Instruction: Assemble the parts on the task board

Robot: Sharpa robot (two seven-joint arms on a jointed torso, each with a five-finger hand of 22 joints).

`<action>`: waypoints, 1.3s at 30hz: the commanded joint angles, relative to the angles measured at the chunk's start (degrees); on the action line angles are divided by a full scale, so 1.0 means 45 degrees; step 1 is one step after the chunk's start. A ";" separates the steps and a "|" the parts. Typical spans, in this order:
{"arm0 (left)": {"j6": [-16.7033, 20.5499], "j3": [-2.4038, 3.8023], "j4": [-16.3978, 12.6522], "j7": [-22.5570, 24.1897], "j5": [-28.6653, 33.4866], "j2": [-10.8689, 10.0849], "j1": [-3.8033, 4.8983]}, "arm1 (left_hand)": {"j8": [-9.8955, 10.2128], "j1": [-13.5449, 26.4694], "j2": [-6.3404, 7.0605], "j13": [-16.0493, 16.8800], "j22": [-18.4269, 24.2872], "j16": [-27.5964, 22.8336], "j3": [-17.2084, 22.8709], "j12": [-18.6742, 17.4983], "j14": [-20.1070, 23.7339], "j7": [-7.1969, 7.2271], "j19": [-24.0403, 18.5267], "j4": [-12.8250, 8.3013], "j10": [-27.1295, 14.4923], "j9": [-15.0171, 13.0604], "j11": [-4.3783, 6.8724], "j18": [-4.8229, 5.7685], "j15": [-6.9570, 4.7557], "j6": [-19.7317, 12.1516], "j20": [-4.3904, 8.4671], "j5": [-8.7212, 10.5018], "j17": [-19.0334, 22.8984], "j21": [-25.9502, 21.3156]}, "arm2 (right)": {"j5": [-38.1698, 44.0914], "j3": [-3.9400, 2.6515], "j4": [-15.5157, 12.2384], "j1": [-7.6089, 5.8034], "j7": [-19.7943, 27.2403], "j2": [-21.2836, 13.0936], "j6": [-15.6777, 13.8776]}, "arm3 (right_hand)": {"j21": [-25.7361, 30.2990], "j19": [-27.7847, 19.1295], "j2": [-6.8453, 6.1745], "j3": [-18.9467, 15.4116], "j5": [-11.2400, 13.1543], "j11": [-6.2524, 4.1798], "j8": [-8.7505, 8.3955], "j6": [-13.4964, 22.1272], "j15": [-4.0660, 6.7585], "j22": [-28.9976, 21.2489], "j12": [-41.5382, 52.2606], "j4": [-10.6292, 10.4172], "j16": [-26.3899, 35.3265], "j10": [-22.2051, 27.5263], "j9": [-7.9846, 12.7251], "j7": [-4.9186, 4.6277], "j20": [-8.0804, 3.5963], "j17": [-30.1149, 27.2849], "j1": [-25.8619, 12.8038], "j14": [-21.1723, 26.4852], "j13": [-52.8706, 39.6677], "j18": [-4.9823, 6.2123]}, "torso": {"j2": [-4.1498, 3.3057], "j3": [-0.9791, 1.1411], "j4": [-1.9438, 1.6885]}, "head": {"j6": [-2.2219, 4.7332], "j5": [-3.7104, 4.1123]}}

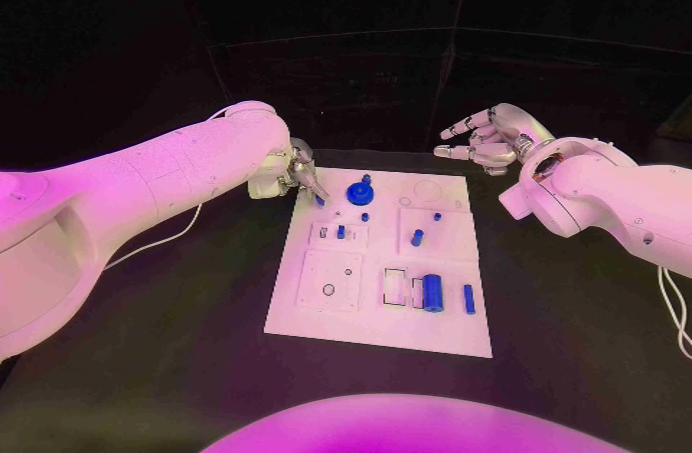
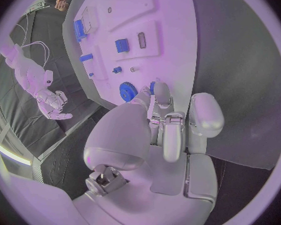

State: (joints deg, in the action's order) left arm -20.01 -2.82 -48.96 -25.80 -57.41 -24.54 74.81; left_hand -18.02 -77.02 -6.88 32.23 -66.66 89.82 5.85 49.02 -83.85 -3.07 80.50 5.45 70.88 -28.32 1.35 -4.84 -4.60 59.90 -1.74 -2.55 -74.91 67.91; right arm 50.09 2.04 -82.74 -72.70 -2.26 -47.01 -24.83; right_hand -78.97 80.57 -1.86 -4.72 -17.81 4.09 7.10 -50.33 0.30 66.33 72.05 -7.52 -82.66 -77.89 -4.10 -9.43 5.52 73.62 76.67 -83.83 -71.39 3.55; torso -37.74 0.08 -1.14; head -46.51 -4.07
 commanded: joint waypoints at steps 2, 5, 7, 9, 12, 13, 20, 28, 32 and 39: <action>0.0698 0.0009 -0.0609 0.0012 0.0897 -0.0326 0.0040 | -0.0106 0.0459 0.0234 -0.0012 -0.0066 0.0039 0.2052 -0.0038 -0.1368 0.0048 0.0070 -0.1707 0.0155 -0.0005 0.0031 -0.0168 -0.0021 0.0150 0.0054 -0.0034 -0.3354 0.0030 | -0.0024 -0.0007 0.0009 -0.0024 0.0088 -0.0001 0.0065 | 0.0069 0.0013 0.0109 -0.0054 -0.0073 -0.0039 0.0055 -0.0035 0.0090 0.0003 -0.0004 0.0045 0.0076 0.0009 0.0019 0.0073 -0.0063 -0.0002 0.0005 -0.0647 -0.0003 0.0236 | 0.0014 0.0015 -0.0027 | -0.0011 -0.0017; 0.0839 0.0009 -0.1049 -0.0051 0.0961 -0.0565 0.0047 | -0.0130 0.0689 0.0363 -0.0026 -0.0096 0.0039 0.2426 -0.0035 -0.1368 0.0056 0.0090 -0.1797 0.0207 -0.0018 0.0029 -0.0163 -0.0027 0.0163 0.0054 -0.0046 -0.3354 0.0045 | -0.0024 -0.0007 0.0018 -0.0024 0.0087 -0.0007 0.0067 | 0.0069 0.0013 0.0109 -0.0054 -0.0073 -0.0039 0.0055 -0.0035 0.0090 0.0003 -0.0004 0.0045 0.0076 0.0009 0.0019 0.0073 -0.0063 -0.0002 0.0005 -0.0647 -0.0003 0.0236 | 0.0009 0.0010 -0.0025 | -0.0003 -0.0030; 0.1020 0.0008 -0.1586 -0.0099 0.1000 -0.0862 0.0052 | -0.0153 0.0822 0.0447 -0.0032 -0.0112 0.0039 0.2667 -0.0033 -0.1368 0.0062 0.0099 -0.1861 0.0235 -0.0031 0.0027 -0.0161 -0.0033 0.0177 0.0056 -0.0043 -0.3354 0.0050 | -0.0024 -0.0007 0.0024 -0.0024 0.0087 -0.0014 0.0069 | 0.0069 0.0013 0.0109 -0.0054 -0.0073 -0.0039 0.0055 -0.0035 0.0090 0.0003 -0.0004 0.0045 0.0076 0.0009 0.0019 0.0073 -0.0063 -0.0002 0.0005 -0.0647 -0.0003 0.0236 | 0.0018 0.0012 -0.0038 | -0.0009 -0.0037; 0.1168 0.0007 -0.1954 -0.0111 0.1015 -0.1067 0.0053 | -0.0191 0.1021 0.0578 -0.0037 -0.0145 0.0039 0.3063 -0.0025 -0.1368 0.0062 0.0115 -0.1966 0.0281 -0.0053 0.0033 -0.0157 -0.0034 0.0191 0.0059 -0.0043 -0.3354 0.0065 | -0.0024 -0.0007 0.0026 -0.0024 0.0085 -0.0021 0.0071 | 0.0069 0.0013 0.0109 -0.0054 -0.0073 -0.0039 0.0055 -0.0035 0.0090 0.0003 -0.0004 0.0045 0.0076 0.0009 0.0019 0.0073 -0.0063 -0.0002 0.0005 -0.0647 -0.0003 0.0236 | 0.0002 0.0008 -0.0009 | -0.0008 -0.0050; 0.1471 0.0003 -0.2625 -0.0106 0.1022 -0.1445 0.0050 | -0.0237 0.1198 0.0721 -0.0059 -0.0173 0.0039 0.3480 -0.0028 -0.1368 0.0070 0.0130 -0.2089 0.0322 -0.0080 0.0038 -0.0154 -0.0038 0.0208 0.0060 -0.0047 -0.3354 0.0076 | -0.0024 -0.0007 0.0026 -0.0024 0.0084 -0.0034 0.0075 | 0.0069 0.0013 0.0109 -0.0054 -0.0073 -0.0039 0.0055 -0.0035 0.0090 0.0003 -0.0004 0.0045 0.0076 0.0009 0.0019 0.0073 -0.0063 -0.0002 0.0005 -0.0647 -0.0003 0.0236 | 0.0003 0.0007 -0.0012 | -0.0012 -0.0032; 0.1563 0.0001 -0.2842 -0.0098 0.1008 -0.1570 0.0046 | -0.0256 0.1265 0.0775 -0.0059 -0.0190 0.0039 0.3635 -0.0021 -0.1368 0.0069 0.0139 -0.2131 0.0342 -0.0091 0.0040 -0.0152 -0.0037 0.0214 0.0060 -0.0048 -0.3354 0.0086 | -0.0024 -0.0007 0.0027 -0.0024 0.0084 -0.0038 0.0077 | 0.0069 0.0013 0.0109 -0.0054 -0.0073 -0.0039 0.0055 -0.0035 0.0090 0.0003 -0.0004 0.0045 0.0076 0.0009 0.0019 0.0073 -0.0063 -0.0002 0.0005 -0.0647 -0.0003 0.0236 | 0.0009 0.0007 -0.0014 | -0.0008 -0.0025; 0.2144 -0.0021 -0.4145 -0.0025 0.0414 -0.2307 -0.0047 | -0.0397 0.1726 0.1090 -0.0066 -0.0284 0.0039 0.4551 0.0033 -0.1368 0.0086 0.0186 -0.2324 0.0473 -0.0165 0.0054 -0.0138 -0.0039 0.0248 0.0054 -0.0056 -0.3354 0.0136 | -0.0024 -0.0007 0.0039 -0.0024 0.0085 -0.0048 0.0086 | 0.0069 0.0013 0.0109 -0.0054 -0.0073 -0.0039 0.0055 -0.0035 0.0090 0.0003 -0.0004 0.0045 0.0076 0.0009 0.0019 0.0073 -0.0063 -0.0002 0.0005 -0.0647 -0.0003 0.0236 | 0.0009 0.0005 -0.0035 | -0.0036 -0.0037; 0.2414 -0.0177 -0.5070 -0.0086 -0.0319 -0.2865 -0.0263 | -0.0499 0.1974 0.1266 -0.0036 -0.0352 0.0039 0.5043 0.0092 -0.1368 0.0102 0.0216 -0.2416 0.0557 -0.0218 0.0068 -0.0127 -0.0045 0.0260 0.0056 -0.0058 -0.3354 0.0175 | -0.0024 -0.0006 0.0056 -0.0024 0.0086 -0.0047 0.0100 | 0.0069 0.0013 0.0109 -0.0054 -0.0073 -0.0039 0.0055 -0.0035 0.0090 0.0003 -0.0004 0.0045 0.0076 0.0009 0.0019 0.0073 -0.0063 -0.0002 0.0005 -0.0647 -0.0003 0.0236 | -0.0004 0.0002 -0.0019 | -0.0055 -0.0106; 0.2390 -0.0219 -0.5301 -0.0217 -0.0601 -0.2987 -0.0370 | -0.0521 0.2018 0.1304 -0.0031 -0.0349 0.0039 0.5127 0.0104 -0.1368 0.0107 0.0216 -0.2434 0.0577 -0.0228 0.0072 -0.0128 -0.0047 0.0266 0.0057 -0.0058 -0.3354 0.0168 | -0.0024 -0.0005 0.0056 -0.0024 0.0085 -0.0054 0.0105 | 0.0069 0.0013 0.0109 -0.0054 -0.0073 -0.0039 0.0055 -0.0035 0.0090 0.0003 -0.0004 0.0045 0.0076 0.0009 0.0019 0.0073 -0.0063 -0.0002 0.0005 -0.0647 -0.0003 0.0236 | -0.0002 0.0002 -0.0008 | -0.0059 -0.0130; 0.2353 -0.0262 -0.5480 -0.0401 -0.0723 -0.3032 -0.0494 | -0.0537 0.2049 0.1328 -0.0020 -0.0349 0.0039 0.5194 0.0117 -0.1368 0.0110 0.0217 -0.2448 0.0594 -0.0236 0.0075 -0.0129 -0.0050 0.0269 0.0059 -0.0058 -0.3354 0.0164 | -0.0024 -0.0005 0.0051 -0.0024 0.0085 -0.0062 0.0106 | 0.0069 0.0013 0.0109 -0.0054 -0.0073 -0.0039 0.0055 -0.0035 0.0090 0.0003 -0.0004 0.0045 0.0076 0.0009 0.0019 0.0073 -0.0063 -0.0002 0.0005 -0.0647 -0.0003 0.0236 | -0.0008 0.0009 -0.0001 | -0.0073 -0.0159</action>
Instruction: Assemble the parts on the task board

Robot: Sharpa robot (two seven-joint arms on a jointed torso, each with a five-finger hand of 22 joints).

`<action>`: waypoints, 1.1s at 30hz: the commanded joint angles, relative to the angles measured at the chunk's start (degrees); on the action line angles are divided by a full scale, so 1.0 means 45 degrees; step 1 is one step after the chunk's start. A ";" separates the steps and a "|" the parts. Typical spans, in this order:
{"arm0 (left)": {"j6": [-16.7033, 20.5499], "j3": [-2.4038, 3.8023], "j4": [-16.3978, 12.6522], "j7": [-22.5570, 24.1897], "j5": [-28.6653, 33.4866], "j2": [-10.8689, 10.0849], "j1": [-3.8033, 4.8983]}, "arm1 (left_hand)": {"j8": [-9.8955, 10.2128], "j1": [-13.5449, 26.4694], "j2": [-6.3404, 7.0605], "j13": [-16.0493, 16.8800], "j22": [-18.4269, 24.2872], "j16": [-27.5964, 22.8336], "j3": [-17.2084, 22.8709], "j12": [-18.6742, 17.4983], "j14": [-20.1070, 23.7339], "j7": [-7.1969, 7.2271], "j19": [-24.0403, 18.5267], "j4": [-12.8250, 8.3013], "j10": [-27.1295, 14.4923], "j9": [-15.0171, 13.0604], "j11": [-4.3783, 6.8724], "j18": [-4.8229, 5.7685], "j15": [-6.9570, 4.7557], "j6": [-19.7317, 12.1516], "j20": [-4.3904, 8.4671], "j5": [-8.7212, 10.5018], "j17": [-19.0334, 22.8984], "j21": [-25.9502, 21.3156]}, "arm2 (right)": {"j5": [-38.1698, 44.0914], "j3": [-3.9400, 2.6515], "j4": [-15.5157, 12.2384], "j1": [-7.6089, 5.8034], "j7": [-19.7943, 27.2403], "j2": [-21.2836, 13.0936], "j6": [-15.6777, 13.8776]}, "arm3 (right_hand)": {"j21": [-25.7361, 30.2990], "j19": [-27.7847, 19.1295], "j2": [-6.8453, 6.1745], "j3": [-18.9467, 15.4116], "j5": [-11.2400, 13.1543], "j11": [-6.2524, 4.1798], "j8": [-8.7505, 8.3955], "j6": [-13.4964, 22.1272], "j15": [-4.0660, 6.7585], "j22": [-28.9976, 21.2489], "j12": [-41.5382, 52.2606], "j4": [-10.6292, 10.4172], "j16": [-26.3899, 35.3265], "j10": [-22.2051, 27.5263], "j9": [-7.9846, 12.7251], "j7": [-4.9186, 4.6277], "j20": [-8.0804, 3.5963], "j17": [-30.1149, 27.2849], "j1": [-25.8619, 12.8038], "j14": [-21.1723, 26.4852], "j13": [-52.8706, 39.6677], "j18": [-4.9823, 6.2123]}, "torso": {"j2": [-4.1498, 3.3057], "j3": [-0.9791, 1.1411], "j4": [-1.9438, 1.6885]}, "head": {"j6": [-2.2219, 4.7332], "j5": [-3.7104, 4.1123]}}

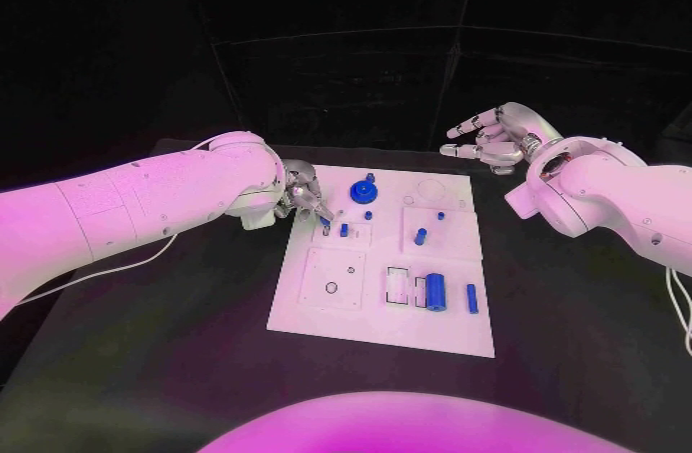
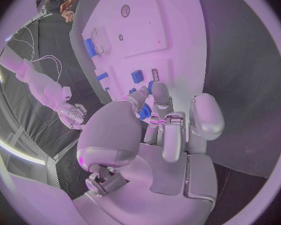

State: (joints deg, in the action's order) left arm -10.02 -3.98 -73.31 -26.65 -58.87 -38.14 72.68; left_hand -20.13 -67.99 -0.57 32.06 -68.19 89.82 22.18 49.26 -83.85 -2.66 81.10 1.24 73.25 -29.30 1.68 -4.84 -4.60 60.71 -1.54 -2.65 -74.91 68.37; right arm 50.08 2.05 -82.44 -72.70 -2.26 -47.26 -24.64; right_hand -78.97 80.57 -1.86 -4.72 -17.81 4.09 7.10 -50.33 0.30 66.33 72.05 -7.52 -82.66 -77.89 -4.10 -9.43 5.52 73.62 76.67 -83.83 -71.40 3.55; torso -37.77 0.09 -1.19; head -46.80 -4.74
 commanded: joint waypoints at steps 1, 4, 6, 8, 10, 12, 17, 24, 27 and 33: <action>0.0125 -0.0010 -0.0086 -0.0231 -0.0406 -0.0011 -0.0039 | -0.0068 0.0044 -0.0074 0.0017 -0.0010 0.0040 0.1564 0.0064 -0.1367 0.0019 0.0084 -0.1512 0.0066 -0.0019 0.0000 -0.0129 -0.0051 0.0088 0.0016 -0.0035 -0.3354 0.0061 | -0.0022 -0.0007 -0.0017 -0.0024 0.0085 -0.0008 0.0064 | 0.0069 0.0013 0.0109 -0.0054 -0.0072 -0.0039 0.0055 -0.0035 0.0090 0.0002 -0.0004 0.0045 0.0076 0.0009 0.0019 0.0073 -0.0063 -0.0002 0.0005 -0.0646 -0.0003 0.0237 | -0.0003 0.0007 0.0009 | -0.0013 -0.0014; 0.0073 -0.0021 -0.0116 -0.0274 -0.0434 -0.0016 -0.0083 | -0.0068 0.0044 -0.0074 0.0017 -0.0010 0.0040 0.1564 0.0064 -0.1367 0.0019 0.0084 -0.1512 0.0066 -0.0019 0.0000 -0.0129 -0.0051 0.0088 0.0016 -0.0035 -0.3354 0.0061 | -0.0022 -0.0007 -0.0020 -0.0024 0.0086 -0.0013 0.0062 | 0.0069 0.0013 0.0109 -0.0054 -0.0072 -0.0039 0.0055 -0.0035 0.0090 0.0002 -0.0004 0.0045 0.0076 0.0009 0.0019 0.0073 -0.0063 -0.0002 0.0005 -0.0646 -0.0003 0.0237 | -0.0005 0.0002 0.0005 | -0.0029 -0.0019; 0.0032 -0.0030 -0.0121 -0.0296 -0.0506 -0.0018 -0.0108 | -0.0068 0.0044 -0.0074 0.0017 -0.0010 0.0040 0.1564 0.0064 -0.1367 0.0019 0.0084 -0.1512 0.0066 -0.0019 0.0000 -0.0129 -0.0051 0.0088 0.0016 -0.0035 -0.3354 0.0061 | -0.0022 -0.0007 -0.0021 -0.0024 0.0087 -0.0017 0.0058 | 0.0069 0.0013 0.0109 -0.0054 -0.0072 -0.0039 0.0055 -0.0035 0.0090 0.0002 -0.0004 0.0045 0.0076 0.0009 0.0019 0.0073 -0.0063 -0.0002 0.0005 -0.0646 -0.0003 0.0237 | -0.0004 0.0005 0.0002 | -0.0033 -0.0023; -0.0036 -0.0050 -0.0116 -0.0321 -0.0583 -0.0022 -0.0129 | -0.0079 0.0065 -0.0059 0.0029 -0.0019 0.0040 0.1611 0.0076 -0.1367 0.0020 0.0089 -0.1521 0.0077 -0.0024 0.0002 -0.0128 -0.0052 0.0089 0.0018 -0.0035 -0.3354 0.0067 | -0.0022 -0.0007 -0.0027 -0.0024 0.0087 -0.0020 0.0055 | 0.0069 0.0013 0.0109 -0.0054 -0.0072 -0.0039 0.0055 -0.0035 0.0090 0.0002 -0.0004 0.0045 0.0076 0.0009 0.0019 0.0073 -0.0063 -0.0002 0.0005 -0.0646 -0.0003 0.0237 | -0.0002 0.0009 0.0000 | -0.0044 -0.0027; -0.0076 -0.0076 -0.0118 -0.0335 -0.0614 -0.0032 -0.0137 | -0.0079 0.0065 -0.0059 0.0029 -0.0019 0.0040 0.1611 0.0076 -0.1367 0.0020 0.0089 -0.1521 0.0077 -0.0024 0.0002 -0.0128 -0.0052 0.0089 0.0018 -0.0035 -0.3354 0.0067 | -0.0022 -0.0007 -0.0029 -0.0024 0.0088 -0.0022 0.0054 | 0.0069 0.0013 0.0109 -0.0054 -0.0072 -0.0039 0.0055 -0.0035 0.0090 0.0002 -0.0004 0.0045 0.0076 0.0009 0.0019 0.0073 -0.0063 -0.0002 0.0005 -0.0646 -0.0003 0.0237 | 0.0002 0.0012 0.0007 | -0.0053 -0.0034; -0.0129 -0.0122 -0.0124 -0.0351 -0.0649 -0.0049 -0.0147 | -0.0079 0.0065 -0.0059 0.0029 -0.0019 0.0040 0.1611 0.0076 -0.1367 0.0020 0.0089 -0.1521 0.0077 -0.0024 0.0002 -0.0128 -0.0052 0.0089 0.0018 -0.0035 -0.3354 0.0067 | -0.0022 -0.0007 -0.0030 -0.0024 0.0087 -0.0026 0.0053 | 0.0069 0.0013 0.0109 -0.0054 -0.0072 -0.0039 0.0055 -0.0035 0.0090 0.0002 -0.0004 0.0045 0.0076 0.0009 0.0019 0.0073 -0.0063 -0.0002 0.0005 -0.0646 -0.0003 0.0237 | 0.0007 0.0012 0.0016 | -0.0064 -0.0041; -0.0257 -0.0180 -0.0169 -0.0377 -0.0687 -0.0065 -0.0157 | -0.0079 0.0065 -0.0059 0.0029 -0.0019 0.0040 0.1611 0.0076 -0.1367 0.0020 0.0089 -0.1521 0.0077 -0.0024 0.0002 -0.0128 -0.0052 0.0089 0.0018 -0.0035 -0.3354 0.0067 | -0.0022 -0.0007 -0.0030 -0.0024 0.0087 -0.0029 0.0053 | 0.0080 0.0013 0.0124 -0.0070 -0.0085 -0.0040 0.0067 -0.0041 0.0092 -0.0012 0.0001 0.0037 0.0078 0.0006 0.0018 0.0075 -0.0065 0.0002 -0.0003 -0.0649 0.0000 0.0239 | -0.0003 0.0000 0.0013 | -0.0060 -0.0040; -0.0402 -0.0200 -0.0244 -0.0397 -0.0698 -0.0075 -0.0160 | -0.0085 0.0081 -0.0049 0.0041 -0.0020 0.0040 0.1632 0.0085 -0.1367 0.0020 0.0089 -0.1523 0.0084 -0.0027 0.0002 -0.0128 -0.0053 0.0088 0.0018 -0.0034 -0.3354 0.0066 | -0.0022 -0.0007 -0.0025 -0.0024 0.0091 -0.0028 0.0054 | 0.0080 0.0013 0.0124 -0.0070 -0.0085 -0.0040 0.0067 -0.0041 0.0092 -0.0012 0.0001 0.0037 0.0078 0.0006 0.0018 0.0075 -0.0065 0.0002 -0.0003 -0.0649 0.0000 0.0239 | 0.0000 -0.0001 0.0012 | -0.0071 -0.0044; -0.0447 -0.0203 -0.0281 -0.0400 -0.0698 -0.0087 -0.0160 | -0.0090 0.0095 -0.0041 0.0052 -0.0020 0.0040 0.1650 0.0094 -0.1367 0.0019 0.0090 -0.1525 0.0090 -0.0030 0.0002 -0.0128 -0.0053 0.0088 0.0019 -0.0033 -0.3354 0.0066 | -0.0022 -0.0007 -0.0026 -0.0024 0.0090 -0.0029 0.0055 | 0.0080 0.0013 0.0124 -0.0070 -0.0085 -0.0040 0.0067 -0.0041 0.0092 -0.0012 0.0001 0.0037 0.0078 0.0006 0.0018 0.0075 -0.0065 0.0002 -0.0003 -0.0649 0.0000 0.0239 | -0.0008 0.0001 0.0007 | -0.0082 -0.0036; -0.0512 -0.0206 -0.0385 -0.0401 -0.0699 -0.0118 -0.0161 | -0.0096 0.0106 -0.0032 0.0062 -0.0014 0.0040 0.1668 0.0104 -0.1367 0.0022 0.0087 -0.1530 0.0097 -0.0033 0.0003 -0.0130 -0.0052 0.0091 0.0019 -0.0034 -0.3354 0.0058 | -0.0022 -0.0007 -0.0020 -0.0024 0.0094 -0.0026 0.0057 | 0.0080 0.0013 0.0124 -0.0070 -0.0085 -0.0040 0.0067 -0.0041 0.0092 -0.0012 0.0001 0.0037 0.0078 0.0006 0.0018 0.0075 -0.0065 0.0002 -0.0003 -0.0649 0.0000 0.0239 | -0.0006 -0.0002 0.0007 | -0.0086 -0.0042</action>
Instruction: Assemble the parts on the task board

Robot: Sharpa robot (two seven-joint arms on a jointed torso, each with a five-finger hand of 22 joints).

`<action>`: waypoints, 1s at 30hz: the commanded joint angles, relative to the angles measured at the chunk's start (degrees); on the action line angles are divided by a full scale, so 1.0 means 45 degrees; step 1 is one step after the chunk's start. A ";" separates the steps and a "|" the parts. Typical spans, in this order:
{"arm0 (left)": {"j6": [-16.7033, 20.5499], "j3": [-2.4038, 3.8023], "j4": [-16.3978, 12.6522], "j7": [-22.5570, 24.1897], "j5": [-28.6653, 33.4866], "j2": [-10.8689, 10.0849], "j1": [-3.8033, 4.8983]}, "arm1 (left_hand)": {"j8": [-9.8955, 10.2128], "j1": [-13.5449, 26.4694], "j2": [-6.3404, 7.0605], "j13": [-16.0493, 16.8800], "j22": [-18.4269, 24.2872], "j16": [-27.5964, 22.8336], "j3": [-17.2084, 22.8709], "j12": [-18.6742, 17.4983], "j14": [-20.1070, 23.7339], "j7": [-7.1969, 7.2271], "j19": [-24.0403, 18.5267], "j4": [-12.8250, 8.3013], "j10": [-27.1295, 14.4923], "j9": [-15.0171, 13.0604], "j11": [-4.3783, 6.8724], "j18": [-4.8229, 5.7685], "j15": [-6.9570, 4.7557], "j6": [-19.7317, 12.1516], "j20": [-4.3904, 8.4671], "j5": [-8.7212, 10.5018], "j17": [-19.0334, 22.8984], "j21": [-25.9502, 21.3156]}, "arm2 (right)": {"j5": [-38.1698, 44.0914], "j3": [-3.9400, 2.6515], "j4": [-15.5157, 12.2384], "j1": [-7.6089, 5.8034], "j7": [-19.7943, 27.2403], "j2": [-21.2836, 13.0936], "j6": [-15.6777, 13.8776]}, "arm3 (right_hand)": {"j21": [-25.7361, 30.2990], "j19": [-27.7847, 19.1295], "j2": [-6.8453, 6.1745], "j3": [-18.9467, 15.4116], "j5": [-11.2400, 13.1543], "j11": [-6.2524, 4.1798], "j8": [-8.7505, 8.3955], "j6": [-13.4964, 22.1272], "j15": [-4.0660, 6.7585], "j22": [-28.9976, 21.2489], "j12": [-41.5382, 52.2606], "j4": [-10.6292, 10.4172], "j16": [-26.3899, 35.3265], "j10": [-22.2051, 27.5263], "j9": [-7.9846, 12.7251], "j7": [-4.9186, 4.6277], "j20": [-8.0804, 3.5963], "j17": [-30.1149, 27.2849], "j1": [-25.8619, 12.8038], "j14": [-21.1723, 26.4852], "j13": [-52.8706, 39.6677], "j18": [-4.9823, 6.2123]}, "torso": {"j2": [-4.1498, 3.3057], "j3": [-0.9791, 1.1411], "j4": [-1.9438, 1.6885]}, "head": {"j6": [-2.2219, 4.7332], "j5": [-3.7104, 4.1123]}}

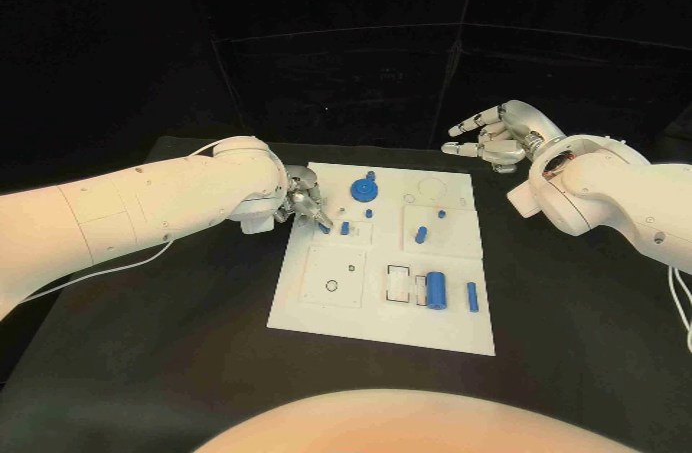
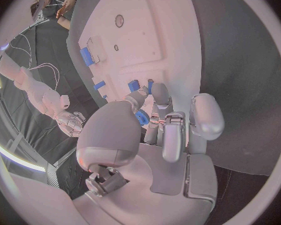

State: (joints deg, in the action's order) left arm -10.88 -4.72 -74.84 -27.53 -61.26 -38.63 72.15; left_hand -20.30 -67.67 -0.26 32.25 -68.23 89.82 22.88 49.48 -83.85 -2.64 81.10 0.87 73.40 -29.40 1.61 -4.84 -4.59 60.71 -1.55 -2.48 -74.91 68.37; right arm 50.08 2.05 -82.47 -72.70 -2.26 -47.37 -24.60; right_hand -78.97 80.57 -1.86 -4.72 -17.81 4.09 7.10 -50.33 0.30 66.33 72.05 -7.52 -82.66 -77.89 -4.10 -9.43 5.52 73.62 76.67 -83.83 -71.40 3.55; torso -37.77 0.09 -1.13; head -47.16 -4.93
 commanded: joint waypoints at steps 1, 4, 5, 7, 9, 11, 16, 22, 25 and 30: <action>-0.0331 -0.0041 -0.0061 -0.0207 -0.0168 -0.0014 -0.0043 | -0.0065 0.0039 -0.0095 0.0022 -0.0007 0.0039 0.1531 0.0056 -0.1367 0.0021 0.0088 -0.1453 0.0068 -0.0013 0.0020 -0.0130 -0.0054 0.0093 0.0019 -0.0073 -0.3354 0.0060 | -0.0022 -0.0007 -0.0013 -0.0024 0.0095 -0.0001 0.0050 | 0.0080 0.0013 0.0124 -0.0070 -0.0085 -0.0040 0.0067 -0.0041 0.0092 -0.0013 0.0001 0.0037 0.0078 0.0006 0.0018 0.0074 -0.0065 0.0002 -0.0003 -0.0649 0.0000 0.0238 | -0.0007 -0.0001 -0.0005 | -0.0010 0.0000; -0.0358 -0.0041 -0.0089 -0.0208 -0.0168 -0.0021 -0.0043 | -0.0076 0.0049 -0.0080 0.0029 -0.0014 0.0039 0.1566 0.0064 -0.1367 0.0025 0.0090 -0.1467 0.0079 -0.0018 0.0024 -0.0128 -0.0054 0.0098 0.0019 -0.0075 -0.3354 0.0064 | -0.0022 -0.0007 -0.0009 -0.0024 0.0099 0.0003 0.0051 | 0.0080 0.0013 0.0124 -0.0070 -0.0085 -0.0040 0.0067 -0.0041 0.0092 -0.0013 0.0001 0.0037 0.0078 0.0006 0.0018 0.0074 -0.0065 0.0002 -0.0003 -0.0649 0.0000 0.0238 | -0.0006 -0.0002 -0.0001 | -0.0016 -0.0001; -0.0364 -0.0041 -0.0093 -0.0208 -0.0168 -0.0021 -0.0043 | -0.0082 0.0054 -0.0073 0.0036 -0.0019 0.0039 0.1584 0.0071 -0.1367 0.0027 0.0092 -0.1475 0.0085 -0.0021 0.0025 -0.0127 -0.0055 0.0100 0.0019 -0.0076 -0.3354 0.0067 | -0.0022 -0.0007 -0.0008 -0.0024 0.0100 0.0005 0.0051 | 0.0080 0.0013 0.0124 -0.0070 -0.0085 -0.0040 0.0067 -0.0041 0.0092 -0.0013 0.0001 0.0037 0.0078 0.0006 0.0018 0.0074 -0.0065 0.0002 -0.0003 -0.0649 0.0000 0.0238 | -0.0005 0.0001 0.0002 | -0.0020 -0.0002; -0.0375 -0.0041 -0.0095 -0.0208 -0.0168 -0.0016 -0.0043 | -0.0094 0.0063 -0.0056 0.0046 -0.0024 0.0039 0.1623 0.0082 -0.1367 0.0031 0.0094 -0.1493 0.0097 -0.0027 0.0029 -0.0126 -0.0056 0.0106 0.0020 -0.0077 -0.3354 0.0070 | -0.0022 -0.0007 -0.0006 -0.0023 0.0102 0.0007 0.0051 | 0.0080 0.0013 0.0124 -0.0070 -0.0085 -0.0040 0.0067 -0.0041 0.0092 -0.0013 0.0001 0.0037 0.0078 0.0006 0.0018 0.0074 -0.0065 0.0002 -0.0003 -0.0649 0.0000 0.0238 | -0.0005 0.0002 0.0005 | -0.0024 -0.0006; -0.0380 -0.0041 -0.0091 -0.0207 -0.0168 -0.0009 -0.0043 | -0.0104 0.0072 -0.0040 0.0061 -0.0029 0.0039 0.1659 0.0094 -0.1367 0.0033 0.0095 -0.1508 0.0108 -0.0032 0.0031 -0.0126 -0.0058 0.0110 0.0021 -0.0079 -0.3354 0.0072 | -0.0022 -0.0007 -0.0004 -0.0023 0.0104 0.0009 0.0050 | 0.0080 0.0013 0.0124 -0.0070 -0.0085 -0.0040 0.0067 -0.0041 0.0092 -0.0013 0.0001 0.0037 0.0078 0.0006 0.0018 0.0074 -0.0065 0.0002 -0.0003 -0.0649 0.0000 0.0238 | -0.0006 0.0003 0.0006 | -0.0029 -0.0004; -0.0385 -0.0041 -0.0084 -0.0207 -0.0168 0.0005 -0.0042 | -0.0105 0.0072 -0.0039 0.0062 -0.0029 0.0039 0.1661 0.0095 -0.1367 0.0033 0.0096 -0.1509 0.0109 -0.0032 0.0031 -0.0126 -0.0058 0.0110 0.0021 -0.0079 -0.3354 0.0072 | -0.0022 -0.0007 -0.0003 -0.0023 0.0105 0.0011 0.0050 | 0.0080 0.0013 0.0124 -0.0070 -0.0085 -0.0040 0.0067 -0.0041 0.0092 -0.0013 0.0001 0.0037 0.0078 0.0006 0.0018 0.0074 -0.0065 0.0002 -0.0003 -0.0649 0.0000 0.0238 | -0.0011 0.0001 0.0008 | -0.0043 -0.0007; -0.0402 -0.0040 -0.0040 -0.0202 -0.0168 0.0065 -0.0041 | -0.0105 0.0072 -0.0039 0.0062 -0.0029 0.0039 0.1661 0.0095 -0.1367 0.0033 0.0096 -0.1509 0.0109 -0.0032 0.0031 -0.0126 -0.0058 0.0110 0.0021 -0.0079 -0.3354 0.0072 | -0.0022 -0.0007 0.0005 -0.0023 0.0107 0.0026 0.0051 | 0.0080 0.0013 0.0124 -0.0070 -0.0085 -0.0040 0.0067 -0.0041 0.0092 -0.0013 0.0001 0.0037 0.0078 0.0006 0.0018 0.0074 -0.0065 0.0002 -0.0003 -0.0649 0.0000 0.0238 | -0.0006 0.0006 0.0000 | -0.0057 -0.0001; -0.0562 -0.0039 0.0090 -0.0210 -0.0149 0.0186 -0.0037 | -0.0152 0.0183 0.0010 0.0214 -0.0043 0.0039 0.1779 0.0219 -0.1367 0.0038 0.0100 -0.1511 0.0193 -0.0052 0.0033 -0.0124 -0.0058 0.0140 0.0022 -0.0079 -0.3354 0.0076 | -0.0022 -0.0007 0.0025 -0.0023 0.0108 0.0056 0.0052 | 0.0080 0.0013 0.0124 -0.0070 -0.0085 -0.0040 0.0067 -0.0041 0.0092 -0.0013 0.0001 0.0037 0.0078 0.0006 0.0018 0.0074 -0.0065 0.0002 -0.0003 -0.0649 0.0000 0.0238 | -0.0005 0.0009 0.0004 | -0.0078 0.0000; -0.0751 -0.0039 0.0156 -0.0247 -0.0089 0.0261 -0.0033 | -0.0230 0.0711 0.0046 0.0448 -0.0046 0.0039 0.1782 0.0417 -0.1367 0.0066 0.0097 -0.1218 0.0321 -0.0075 0.0036 -0.0123 -0.0056 0.0228 0.0017 -0.0074 -0.3354 0.0062 | -0.0022 -0.0007 0.0037 -0.0023 0.0104 0.0073 0.0051 | 0.0080 0.0013 0.0124 -0.0070 -0.0085 -0.0040 0.0067 -0.0041 0.0092 -0.0013 0.0001 0.0037 0.0078 0.0006 0.0018 0.0074 -0.0065 0.0002 -0.0003 -0.0649 0.0000 0.0238 | 0.0004 0.0014 0.0000 | -0.0089 0.0007; -0.0995 -0.0039 0.0211 -0.0317 -0.0048 0.0356 -0.0028 | -0.0274 0.1158 0.0253 0.0540 -0.0067 0.0039 0.1742 0.0497 -0.1367 0.0115 0.0102 -0.1042 0.0356 -0.0077 0.0071 -0.0125 -0.0079 0.0269 0.0029 -0.0077 -0.3354 0.0065 | -0.0022 -0.0007 0.0045 -0.0023 0.0097 0.0084 0.0049 | 0.0080 0.0013 0.0124 -0.0070 -0.0085 -0.0040 0.0067 -0.0041 0.0092 -0.0013 0.0001 0.0037 0.0078 0.0006 0.0018 0.0074 -0.0065 0.0002 -0.0003 -0.0649 0.0000 0.0238 | -0.0008 0.0011 0.0005 | -0.0097 0.0012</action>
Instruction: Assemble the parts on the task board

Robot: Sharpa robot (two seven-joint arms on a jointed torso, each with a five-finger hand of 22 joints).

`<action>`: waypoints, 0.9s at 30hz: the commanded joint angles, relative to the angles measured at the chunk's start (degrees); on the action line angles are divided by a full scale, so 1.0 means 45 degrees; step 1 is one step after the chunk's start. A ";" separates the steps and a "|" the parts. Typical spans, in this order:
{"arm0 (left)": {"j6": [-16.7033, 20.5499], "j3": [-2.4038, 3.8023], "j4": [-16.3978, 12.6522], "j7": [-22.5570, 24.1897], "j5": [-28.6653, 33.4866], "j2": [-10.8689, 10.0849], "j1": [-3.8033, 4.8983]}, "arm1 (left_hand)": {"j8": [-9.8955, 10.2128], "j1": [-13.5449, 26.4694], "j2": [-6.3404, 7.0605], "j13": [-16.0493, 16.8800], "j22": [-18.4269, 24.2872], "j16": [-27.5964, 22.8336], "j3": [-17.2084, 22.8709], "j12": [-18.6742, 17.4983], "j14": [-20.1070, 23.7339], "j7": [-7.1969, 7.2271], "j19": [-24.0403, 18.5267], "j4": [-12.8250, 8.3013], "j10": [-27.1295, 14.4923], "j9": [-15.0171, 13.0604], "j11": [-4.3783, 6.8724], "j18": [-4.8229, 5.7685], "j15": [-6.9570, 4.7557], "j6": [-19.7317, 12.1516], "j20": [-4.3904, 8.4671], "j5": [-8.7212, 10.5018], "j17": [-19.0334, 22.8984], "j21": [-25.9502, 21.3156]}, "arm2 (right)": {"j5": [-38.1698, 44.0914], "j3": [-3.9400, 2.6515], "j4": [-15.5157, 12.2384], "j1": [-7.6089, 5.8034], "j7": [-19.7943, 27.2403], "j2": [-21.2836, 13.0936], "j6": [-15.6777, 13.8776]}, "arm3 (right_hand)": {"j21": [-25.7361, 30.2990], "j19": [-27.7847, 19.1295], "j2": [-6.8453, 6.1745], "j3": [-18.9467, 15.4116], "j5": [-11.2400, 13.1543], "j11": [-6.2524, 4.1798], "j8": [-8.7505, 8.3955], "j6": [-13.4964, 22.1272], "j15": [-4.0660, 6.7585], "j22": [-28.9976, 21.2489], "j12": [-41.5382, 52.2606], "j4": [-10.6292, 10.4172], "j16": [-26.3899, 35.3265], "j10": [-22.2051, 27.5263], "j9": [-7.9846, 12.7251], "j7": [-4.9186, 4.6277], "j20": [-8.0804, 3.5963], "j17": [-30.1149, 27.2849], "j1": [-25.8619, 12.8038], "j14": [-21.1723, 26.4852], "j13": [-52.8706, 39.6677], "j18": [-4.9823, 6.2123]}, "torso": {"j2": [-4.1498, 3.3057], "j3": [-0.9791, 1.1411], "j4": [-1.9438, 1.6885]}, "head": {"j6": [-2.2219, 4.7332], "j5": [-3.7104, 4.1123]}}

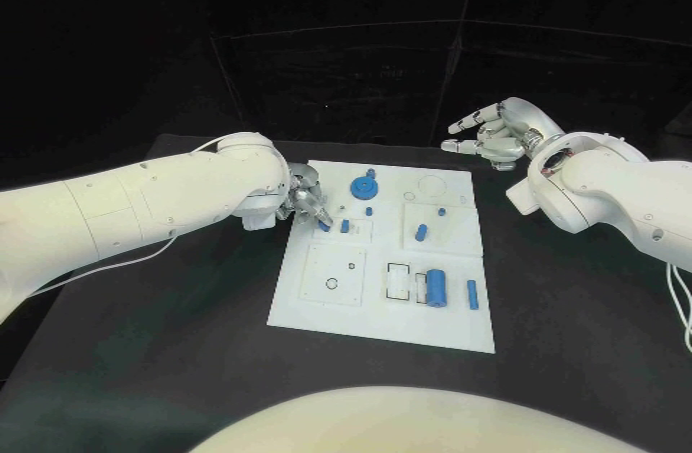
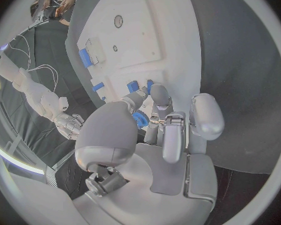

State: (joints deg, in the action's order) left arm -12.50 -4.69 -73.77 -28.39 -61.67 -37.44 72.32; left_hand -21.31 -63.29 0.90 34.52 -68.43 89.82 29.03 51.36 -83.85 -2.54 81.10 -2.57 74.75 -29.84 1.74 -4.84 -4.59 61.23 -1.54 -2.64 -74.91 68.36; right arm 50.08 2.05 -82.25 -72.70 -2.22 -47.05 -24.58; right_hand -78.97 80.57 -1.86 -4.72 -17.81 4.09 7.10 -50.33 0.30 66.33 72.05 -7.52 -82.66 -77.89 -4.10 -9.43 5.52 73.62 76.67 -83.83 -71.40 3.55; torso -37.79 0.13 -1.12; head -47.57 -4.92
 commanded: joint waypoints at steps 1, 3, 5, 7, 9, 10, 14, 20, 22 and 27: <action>-0.0665 -0.0046 -0.0017 -0.0141 0.0046 0.0104 -0.0065 | -0.0058 0.0262 0.0039 0.0061 -0.0029 0.0040 0.0362 0.0101 -0.1367 0.0101 0.0104 -0.0248 0.0068 0.0022 0.0050 -0.0124 -0.0084 0.0166 0.0033 -0.0040 -0.3354 0.0069 | -0.0021 -0.0007 -0.0003 -0.0023 0.0088 0.0016 0.0045 | 0.0080 0.0013 0.0124 -0.0071 -0.0085 -0.0040 0.0067 -0.0041 0.0092 -0.0013 0.0001 0.0038 0.0078 0.0005 0.0018 0.0075 -0.0065 0.0002 -0.0003 -0.0649 0.0000 0.0238 | 0.0000 0.0002 0.0001 | -0.0013 0.0010; -0.0737 -0.0046 0.0009 -0.0175 0.0053 0.0133 -0.0064 | -0.0079 0.0428 0.0126 0.0117 -0.0043 0.0040 0.0320 0.0149 -0.1367 0.0116 0.0109 -0.0179 0.0093 0.0024 0.0061 -0.0122 -0.0093 0.0201 0.0040 -0.0039 -0.3354 0.0077 | -0.0021 -0.0007 -0.0002 -0.0023 0.0086 0.0018 0.0046 | 0.0080 0.0013 0.0124 -0.0071 -0.0085 -0.0040 0.0067 -0.0041 0.0092 -0.0013 0.0001 0.0038 0.0078 0.0005 0.0018 0.0075 -0.0065 0.0002 -0.0003 -0.0649 0.0000 0.0238 | 0.0003 0.0003 0.0003 | -0.0027 0.0018; -0.0789 -0.0046 0.0043 -0.0217 0.0057 0.0161 -0.0062 | -0.0099 0.0568 0.0182 0.0190 -0.0066 0.0040 0.0292 0.0210 -0.1367 0.0136 0.0118 -0.0114 0.0126 0.0029 0.0077 -0.0118 -0.0105 0.0239 0.0048 -0.0040 -0.3354 0.0093 | -0.0021 -0.0007 -0.0001 -0.0023 0.0086 0.0020 0.0048 | 0.0080 0.0013 0.0124 -0.0071 -0.0085 -0.0040 0.0067 -0.0041 0.0092 -0.0013 0.0001 0.0038 0.0078 0.0005 0.0018 0.0075 -0.0065 0.0002 -0.0003 -0.0649 0.0000 0.0238 | 0.0007 0.0004 0.0009 | -0.0030 0.0019; -0.0800 -0.0046 0.0067 -0.0245 0.0056 0.0177 -0.0061 | -0.0104 0.0612 0.0199 0.0209 -0.0065 0.0040 0.0285 0.0226 -0.1367 0.0142 0.0118 -0.0093 0.0135 0.0032 0.0083 -0.0119 -0.0109 0.0250 0.0052 -0.0040 -0.3354 0.0090 | -0.0021 -0.0007 0.0000 -0.0023 0.0086 0.0021 0.0047 | 0.0080 0.0013 0.0124 -0.0071 -0.0085 -0.0040 0.0067 -0.0041 0.0092 -0.0013 0.0001 0.0038 0.0078 0.0005 0.0018 0.0075 -0.0065 0.0002 -0.0003 -0.0649 0.0000 0.0238 | 0.0005 0.0002 0.0004 | -0.0030 0.0028; -0.0772 -0.0046 0.0085 -0.0272 0.0017 0.0192 -0.0060 | -0.0113 0.0712 0.0214 0.0219 -0.0086 0.0040 0.0277 0.0239 -0.1367 0.0152 0.0126 -0.0036 0.0144 0.0041 0.0092 -0.0115 -0.0119 0.0272 0.0060 -0.0040 -0.3354 0.0105 | -0.0021 -0.0007 0.0002 -0.0023 0.0086 0.0023 0.0047 | 0.0080 0.0013 0.0124 -0.0071 -0.0085 -0.0040 0.0067 -0.0041 0.0092 -0.0013 0.0001 0.0038 0.0078 0.0005 0.0018 0.0075 -0.0065 0.0002 -0.0003 -0.0649 0.0000 0.0238 | 0.0005 0.0000 -0.0002 | -0.0029 0.0035; -0.0758 -0.0046 0.0092 -0.0283 -0.0006 0.0200 -0.0060 | -0.0115 0.0753 0.0219 0.0219 -0.0081 0.0040 0.0272 0.0241 -0.1367 0.0154 0.0124 -0.0011 0.0146 0.0045 0.0094 -0.0117 -0.0122 0.0279 0.0063 -0.0040 -0.3354 0.0097 | -0.0021 -0.0007 0.0004 -0.0023 0.0086 0.0025 0.0044 | 0.0080 0.0013 0.0124 -0.0071 -0.0085 -0.0040 0.0067 -0.0041 0.0092 -0.0013 0.0001 0.0038 0.0078 0.0005 0.0018 0.0075 -0.0065 0.0002 -0.0003 -0.0649 0.0000 0.0238 | 0.0006 0.0001 -0.0001 | -0.0030 0.0036; -0.0690 -0.0046 0.0124 -0.0311 -0.0055 0.0229 -0.0059 | -0.0123 0.0947 0.0266 0.0230 -0.0099 0.0040 0.0222 0.0256 -0.1367 0.0159 0.0132 0.0107 0.0155 0.0062 0.0099 -0.0113 -0.0130 0.0306 0.0073 -0.0039 -0.3354 0.0106 | -0.0021 -0.0006 0.0011 -0.0023 0.0088 0.0033 0.0033 | 0.0080 0.0013 0.0124 -0.0071 -0.0085 -0.0040 0.0067 -0.0041 0.0092 -0.0013 0.0001 0.0038 0.0078 0.0005 0.0018 0.0075 -0.0065 0.0002 -0.0003 -0.0649 0.0000 0.0238 | 0.0010 -0.0001 -0.0005 | -0.0030 0.0040; -0.0547 -0.0045 0.0197 -0.0326 -0.0079 0.0274 -0.0058 | -0.0141 0.1260 0.0274 0.0301 -0.0169 0.0040 0.0143 0.0324 -0.1367 0.0170 0.0161 0.0341 0.0196 0.0091 0.0107 -0.0097 -0.0137 0.0365 0.0085 -0.0036 -0.3354 0.0161 | -0.0021 -0.0006 0.0020 -0.0023 0.0091 0.0049 0.0031 | 0.0080 0.0013 0.0124 -0.0071 -0.0085 -0.0040 0.0067 -0.0041 0.0092 -0.0013 0.0001 0.0038 0.0078 0.0005 0.0018 0.0075 -0.0065 0.0002 -0.0003 -0.0649 0.0000 0.0238 | 0.0002 -0.0002 -0.0001 | -0.0008 0.0043; -0.0518 -0.0045 0.0223 -0.0328 -0.0082 0.0291 -0.0057 | -0.0151 0.1420 0.0312 0.0331 -0.0182 0.0040 0.0068 0.0354 -0.1367 0.0169 0.0167 0.0452 0.0216 0.0101 0.0106 -0.0094 -0.0139 0.0396 0.0089 -0.0032 -0.3354 0.0168 | -0.0021 -0.0006 0.0022 -0.0023 0.0092 0.0053 0.0034 | 0.0080 0.0013 0.0124 -0.0071 -0.0085 -0.0040 0.0067 -0.0041 0.0092 -0.0013 0.0001 0.0038 0.0078 0.0005 0.0018 0.0075 -0.0065 0.0002 -0.0003 -0.0649 0.0000 0.0238 | 0.0002 -0.0001 -0.0003 | -0.0006 0.0044; -0.0492 -0.0045 0.0261 -0.0331 -0.0086 0.0334 -0.0055 | -0.0179 0.1837 0.0439 0.0412 -0.0255 0.0040 -0.0236 0.0436 -0.1367 0.0172 0.0199 0.0755 0.0268 0.0127 0.0106 -0.0078 -0.0141 0.0478 0.0096 -0.0030 -0.3354 0.0225 | -0.0021 -0.0005 0.0027 -0.0023 0.0095 0.0059 0.0037 | 0.0080 0.0013 0.0124 -0.0071 -0.0085 -0.0040 0.0067 -0.0041 0.0092 -0.0013 0.0001 0.0038 0.0078 0.0005 0.0018 0.0075 -0.0065 0.0002 -0.0003 -0.0649 0.0000 0.0238 | 0.0000 -0.0002 0.0000 | -0.0011 0.0049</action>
State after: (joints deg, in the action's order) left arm -14.01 -4.89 -72.69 -29.26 -61.71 -35.99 72.02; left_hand -22.09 -55.36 2.82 36.34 -69.53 89.82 27.95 53.02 -84.06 -1.62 81.59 0.54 75.45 -29.35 2.28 -4.84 -4.81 63.00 -1.05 -2.70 -74.91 69.11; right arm 50.08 2.05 -82.09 -72.69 -2.23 -46.84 -24.58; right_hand -78.97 80.57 -1.86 -4.72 -17.81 4.09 7.10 -50.33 0.30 66.33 72.05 -7.52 -82.66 -77.89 -4.10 -9.43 5.52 73.62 76.67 -83.83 -71.40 3.55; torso -37.77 0.13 -1.10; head -47.59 -4.71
